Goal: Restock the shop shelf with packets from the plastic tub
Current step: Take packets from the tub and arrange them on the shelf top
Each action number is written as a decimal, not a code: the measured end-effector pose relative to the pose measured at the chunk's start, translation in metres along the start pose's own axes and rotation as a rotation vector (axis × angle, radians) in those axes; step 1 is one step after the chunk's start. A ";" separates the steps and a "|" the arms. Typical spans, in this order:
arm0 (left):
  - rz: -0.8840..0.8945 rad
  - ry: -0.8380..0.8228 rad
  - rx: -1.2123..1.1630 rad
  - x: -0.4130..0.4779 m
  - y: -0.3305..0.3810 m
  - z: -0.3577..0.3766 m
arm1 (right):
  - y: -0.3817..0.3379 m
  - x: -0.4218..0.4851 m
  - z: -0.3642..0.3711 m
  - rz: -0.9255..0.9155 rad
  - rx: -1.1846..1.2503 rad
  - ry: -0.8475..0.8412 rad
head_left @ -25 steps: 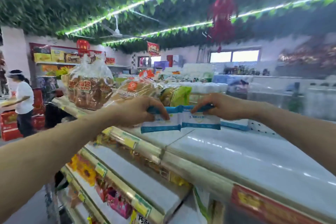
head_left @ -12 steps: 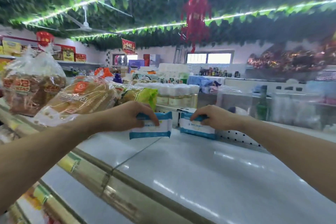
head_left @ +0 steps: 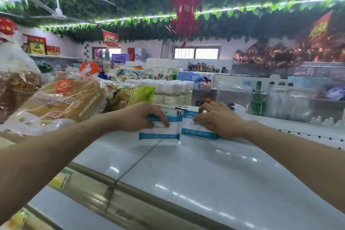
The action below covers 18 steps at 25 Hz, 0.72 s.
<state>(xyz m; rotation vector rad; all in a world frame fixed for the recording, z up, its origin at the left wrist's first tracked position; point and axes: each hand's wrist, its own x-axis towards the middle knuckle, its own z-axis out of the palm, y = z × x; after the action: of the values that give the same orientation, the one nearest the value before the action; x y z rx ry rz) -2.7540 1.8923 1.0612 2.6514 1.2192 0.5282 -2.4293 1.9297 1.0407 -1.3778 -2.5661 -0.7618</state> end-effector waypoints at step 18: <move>0.226 0.081 -0.019 0.133 -0.002 0.075 | 0.030 -0.098 -0.051 0.143 -0.038 0.074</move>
<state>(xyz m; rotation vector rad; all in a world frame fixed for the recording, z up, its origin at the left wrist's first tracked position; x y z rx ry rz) -2.6464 1.9938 1.0236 2.7931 0.9337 0.6846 -2.3547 1.8453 1.0619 -1.4959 -2.3793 -0.8251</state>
